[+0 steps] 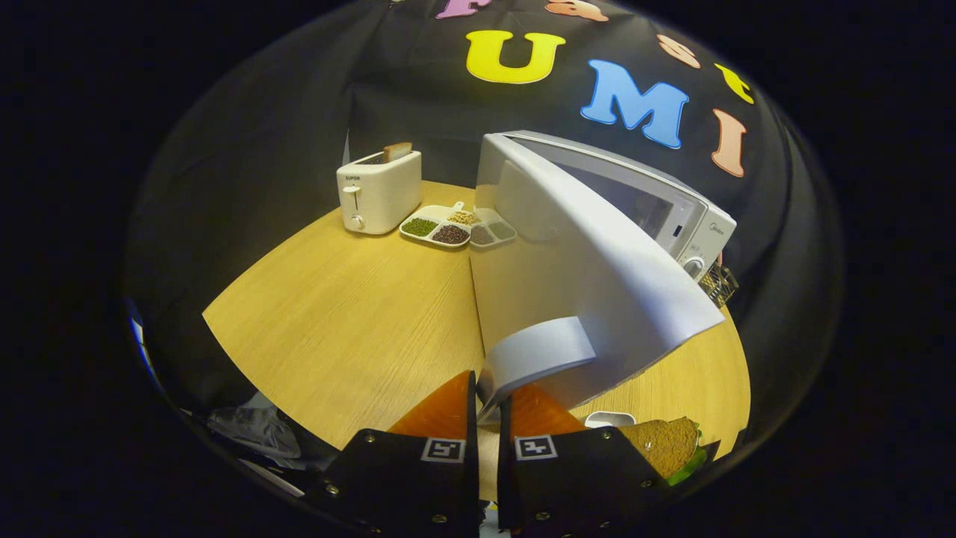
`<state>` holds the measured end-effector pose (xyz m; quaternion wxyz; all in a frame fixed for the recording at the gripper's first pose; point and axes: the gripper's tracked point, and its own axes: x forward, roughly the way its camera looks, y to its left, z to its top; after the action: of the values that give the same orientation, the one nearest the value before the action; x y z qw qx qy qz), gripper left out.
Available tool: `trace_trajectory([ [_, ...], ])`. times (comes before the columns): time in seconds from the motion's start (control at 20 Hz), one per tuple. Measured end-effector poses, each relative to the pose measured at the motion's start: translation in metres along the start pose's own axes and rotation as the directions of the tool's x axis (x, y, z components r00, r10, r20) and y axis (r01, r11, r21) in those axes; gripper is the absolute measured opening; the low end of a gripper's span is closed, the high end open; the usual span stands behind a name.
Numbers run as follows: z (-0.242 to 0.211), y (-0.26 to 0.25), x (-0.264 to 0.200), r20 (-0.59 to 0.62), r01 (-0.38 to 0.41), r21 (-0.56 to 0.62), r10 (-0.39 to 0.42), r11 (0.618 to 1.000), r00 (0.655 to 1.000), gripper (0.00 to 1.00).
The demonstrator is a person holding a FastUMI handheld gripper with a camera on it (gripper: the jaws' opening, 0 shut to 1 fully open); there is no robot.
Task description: Open the microwave, put the food inside, and close the microwave door.
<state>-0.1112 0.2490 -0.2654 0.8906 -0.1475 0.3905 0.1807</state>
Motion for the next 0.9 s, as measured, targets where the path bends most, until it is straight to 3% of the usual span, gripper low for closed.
trace_trajectory([
  [0.25, 0.0, 0.022, -0.006, -0.002, -0.006, -0.031, 0.006, 1.0, 1.0, 0.2],
  [0.35, 0.001, 0.028, -0.007, -0.013, -0.002, -0.032, 0.002, 0.999, 1.0, 0.31],
  [0.5, 0.002, 0.046, -0.019, -0.011, -0.037, -0.051, 0.037, 0.998, 0.999, 0.36],
  [0.55, 0.004, 0.052, -0.021, -0.006, -0.052, -0.053, 0.052, 0.997, 0.999, 0.45],
  [0.9, 0.008, 0.074, -0.024, -0.003, -0.085, -0.065, 0.085, 0.994, 0.996, 0.46],
])
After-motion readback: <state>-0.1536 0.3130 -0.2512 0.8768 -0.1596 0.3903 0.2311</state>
